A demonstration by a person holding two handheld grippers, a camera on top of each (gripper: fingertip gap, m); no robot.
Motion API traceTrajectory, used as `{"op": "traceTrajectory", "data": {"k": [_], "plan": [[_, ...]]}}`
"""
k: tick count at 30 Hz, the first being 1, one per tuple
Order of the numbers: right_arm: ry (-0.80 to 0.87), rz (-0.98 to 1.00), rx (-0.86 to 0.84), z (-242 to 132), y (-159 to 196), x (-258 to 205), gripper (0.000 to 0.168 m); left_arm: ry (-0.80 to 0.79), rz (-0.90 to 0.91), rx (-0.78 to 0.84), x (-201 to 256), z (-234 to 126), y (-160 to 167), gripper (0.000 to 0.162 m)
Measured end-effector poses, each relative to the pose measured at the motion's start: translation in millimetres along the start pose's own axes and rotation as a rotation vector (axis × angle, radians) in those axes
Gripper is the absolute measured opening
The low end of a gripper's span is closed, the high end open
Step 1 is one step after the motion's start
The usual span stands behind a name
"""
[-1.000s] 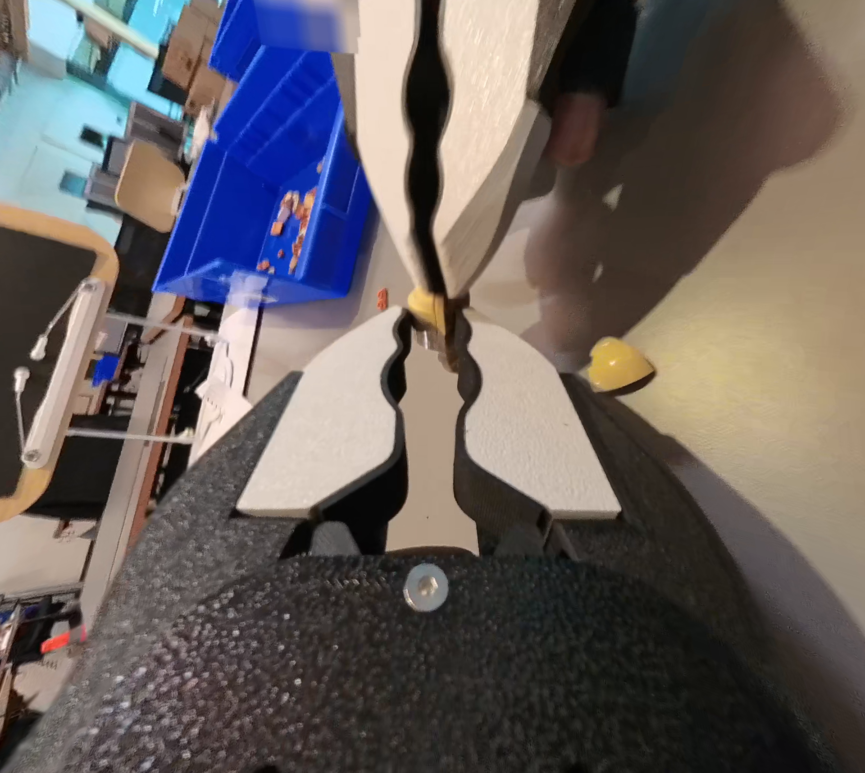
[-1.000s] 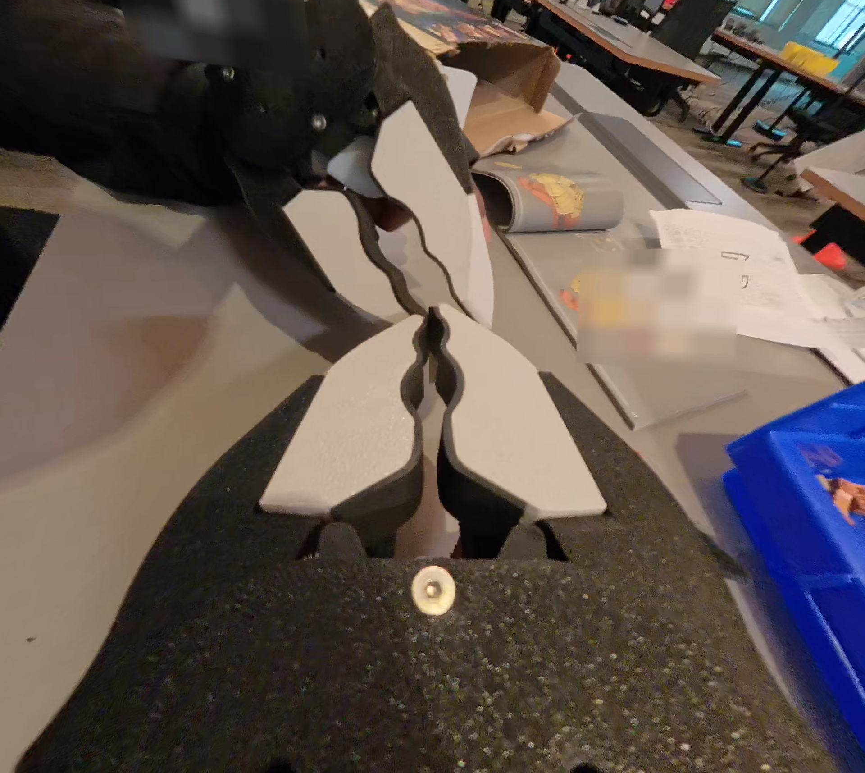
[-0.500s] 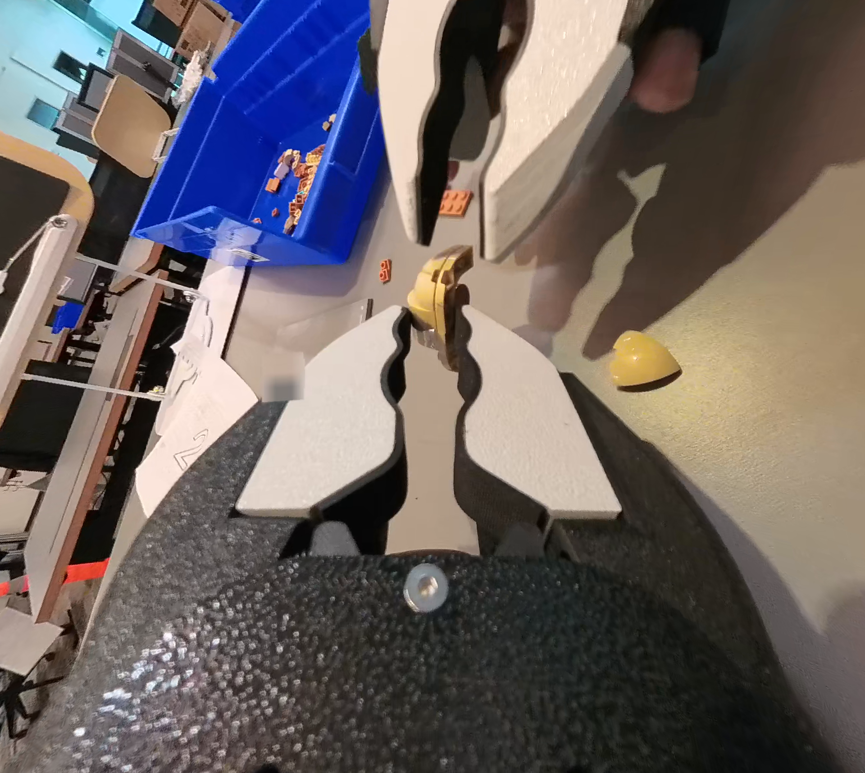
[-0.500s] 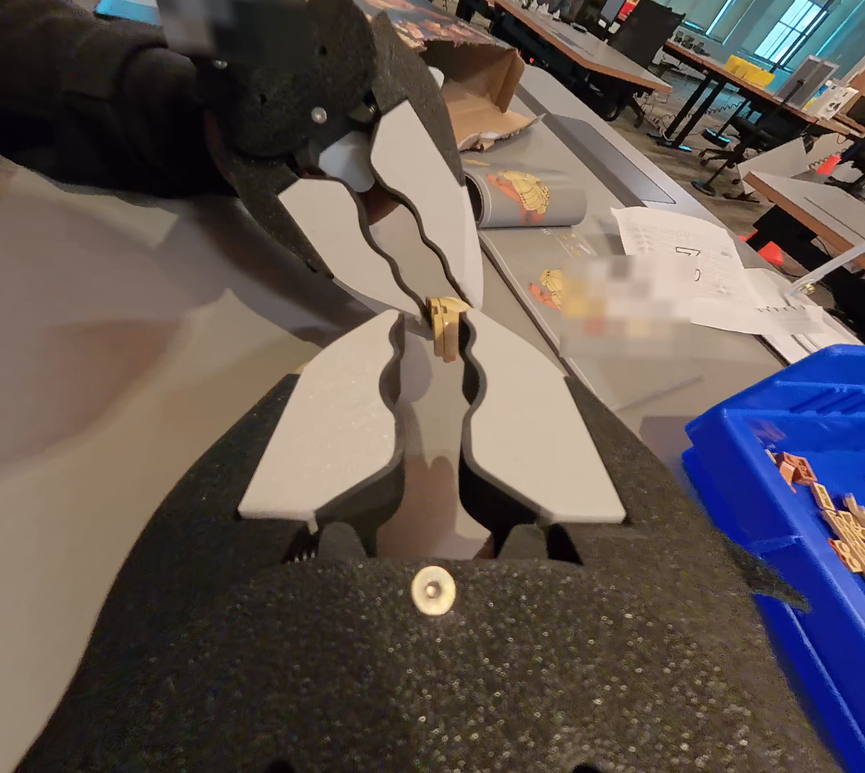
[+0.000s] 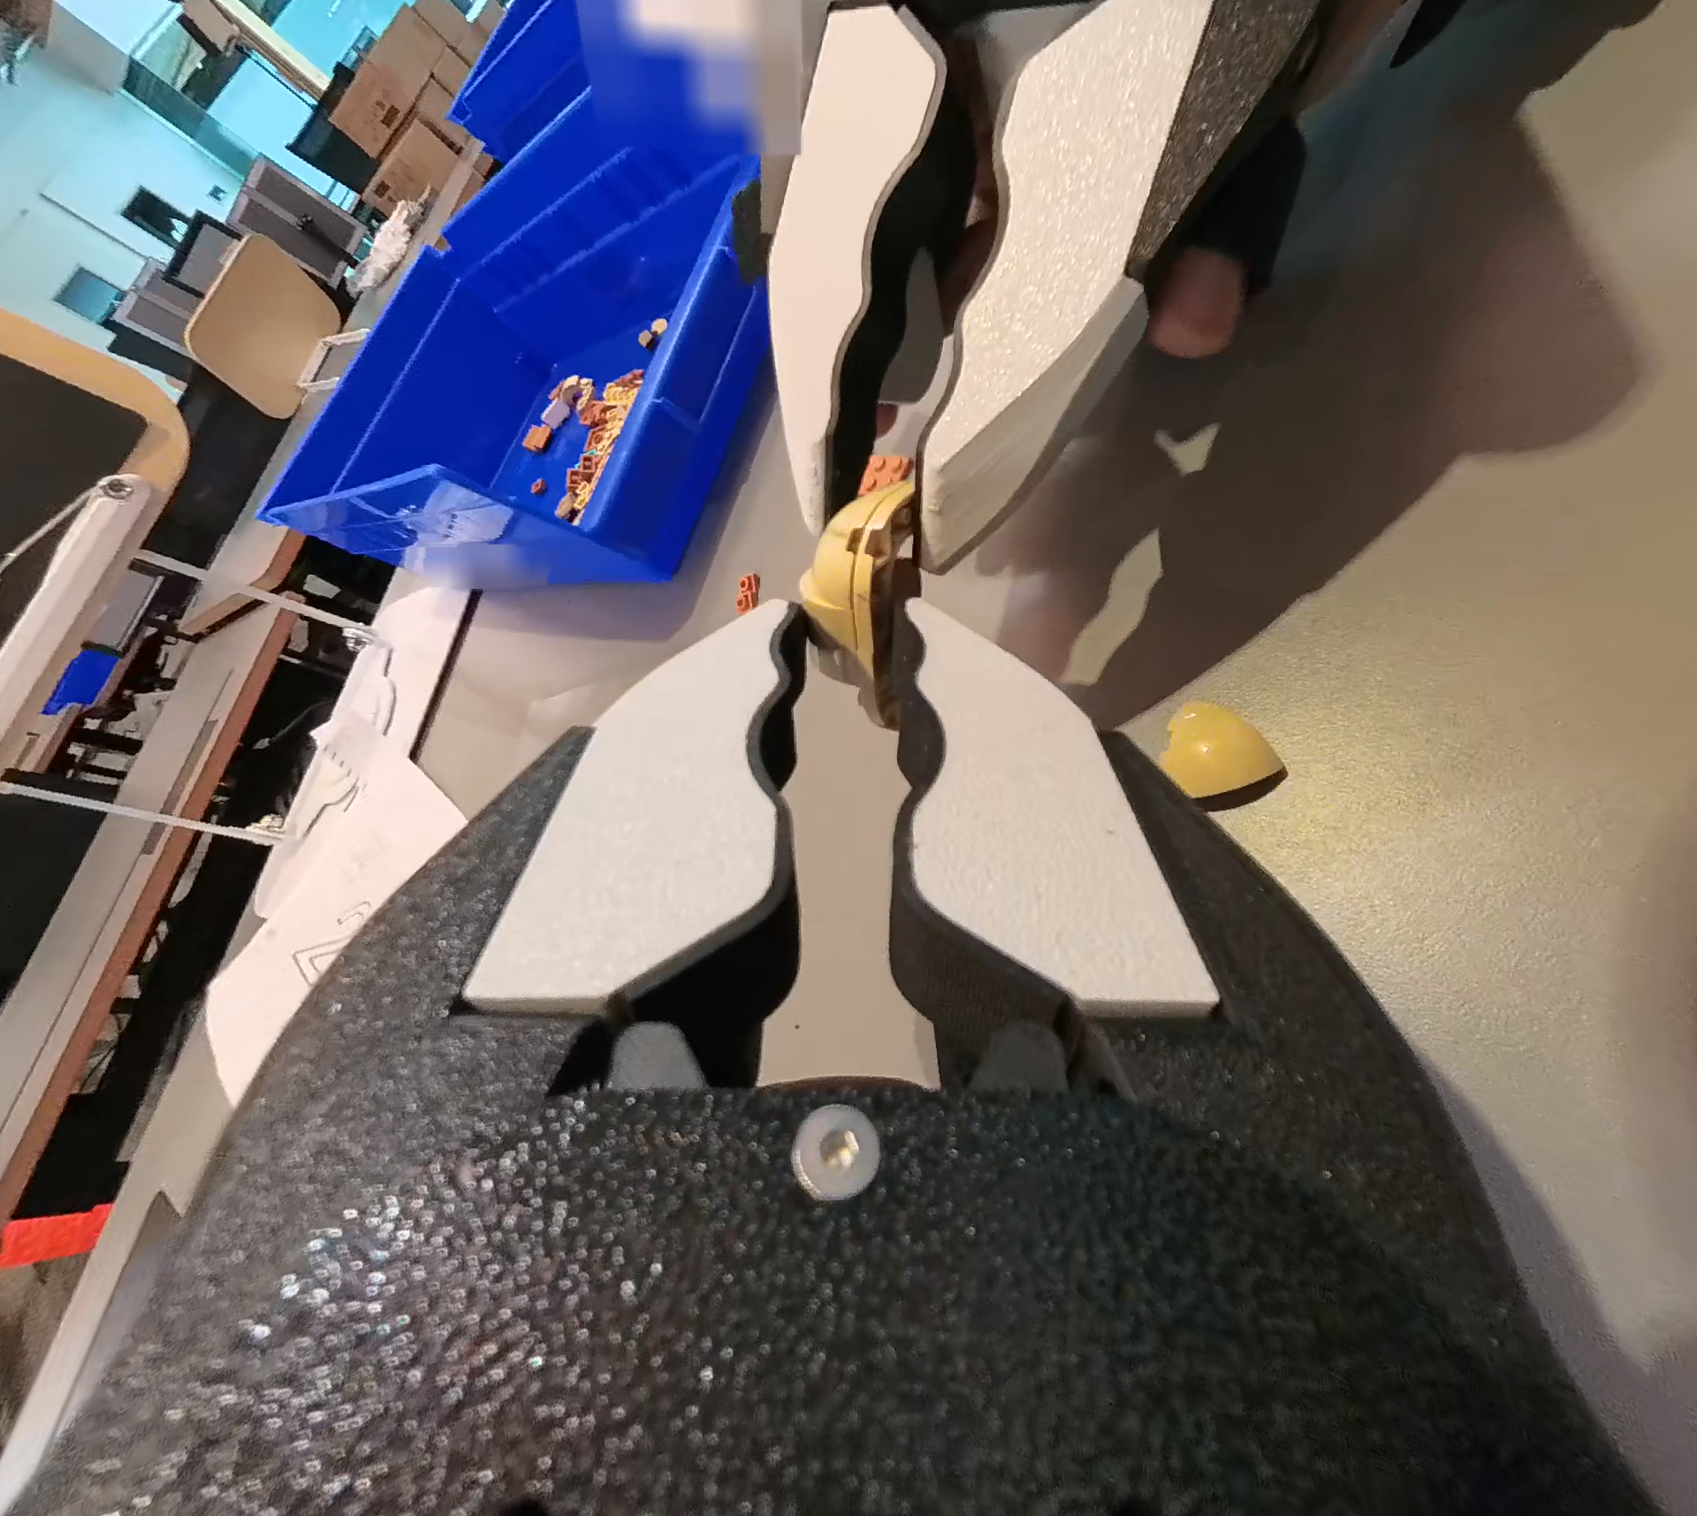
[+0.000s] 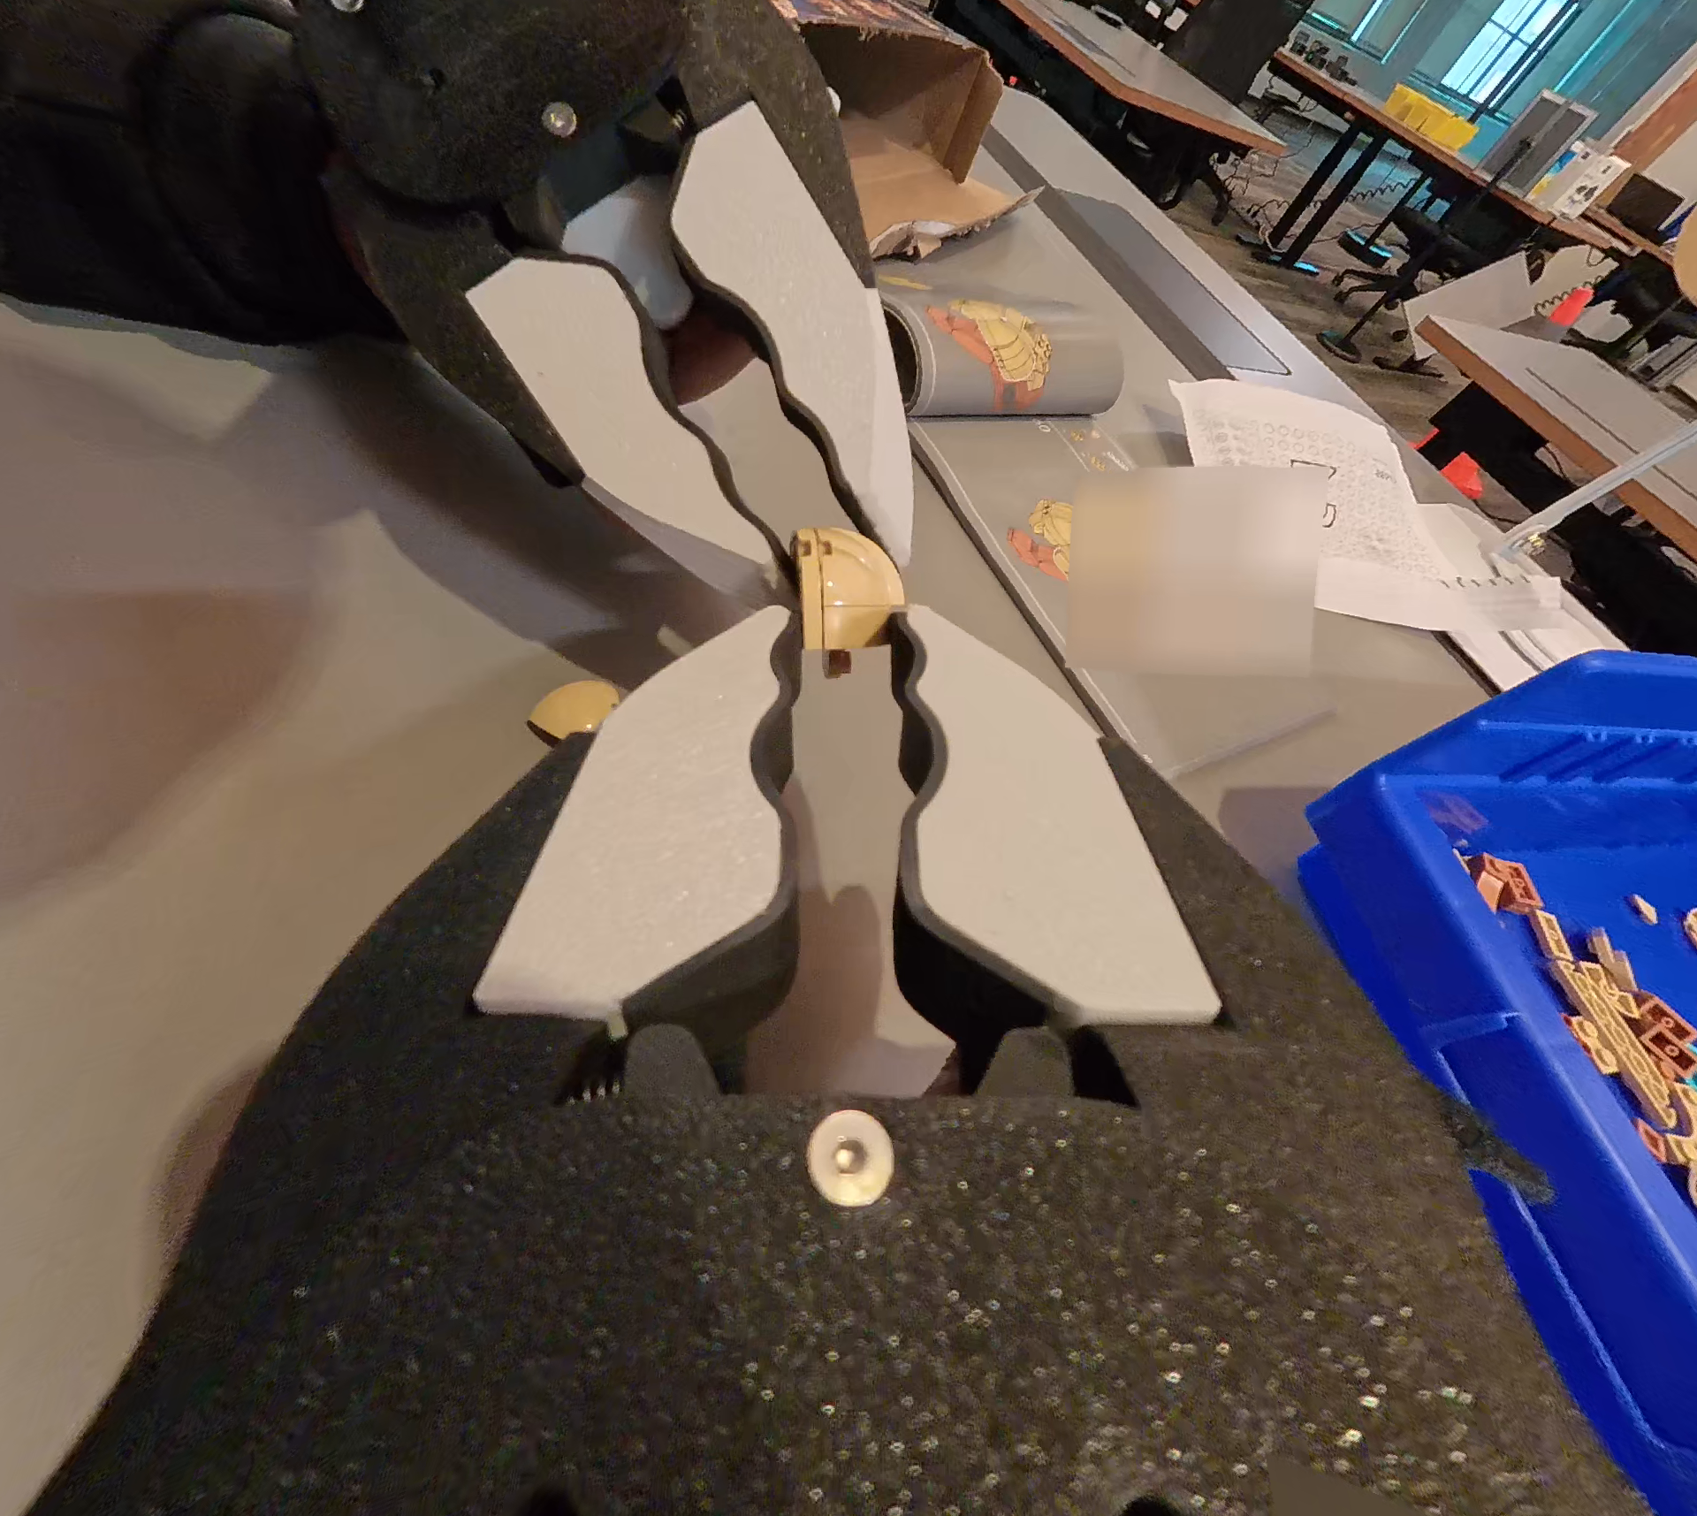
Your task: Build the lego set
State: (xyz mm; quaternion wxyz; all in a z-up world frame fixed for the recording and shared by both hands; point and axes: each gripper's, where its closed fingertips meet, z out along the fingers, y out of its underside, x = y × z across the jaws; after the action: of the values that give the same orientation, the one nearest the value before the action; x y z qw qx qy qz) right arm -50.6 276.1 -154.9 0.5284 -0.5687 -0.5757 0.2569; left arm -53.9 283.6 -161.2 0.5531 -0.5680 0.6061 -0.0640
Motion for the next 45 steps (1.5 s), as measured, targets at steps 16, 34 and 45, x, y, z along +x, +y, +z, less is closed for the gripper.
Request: {"op": "traceTrajectory", "data": {"k": [16, 34, 45], "plan": [[-0.01, -0.085, -0.05, -1.4, 5.2, -4.7, 0.017, -0.004, 0.114, -0.021, 6.5, 0.0, -0.1, 0.017], [0.012, -0.07, -0.098, 8.1, 15.8, -5.0, 0.018, 0.017, 0.123, -0.106, 10.4, 7.6, 12.5, 0.018], [-0.042, 0.123, 0.208, -10.5, -20.7, 6.5, 0.018, 0.182, -0.346, 0.191, -3.4, -10.4, -4.4, 0.036]]}}
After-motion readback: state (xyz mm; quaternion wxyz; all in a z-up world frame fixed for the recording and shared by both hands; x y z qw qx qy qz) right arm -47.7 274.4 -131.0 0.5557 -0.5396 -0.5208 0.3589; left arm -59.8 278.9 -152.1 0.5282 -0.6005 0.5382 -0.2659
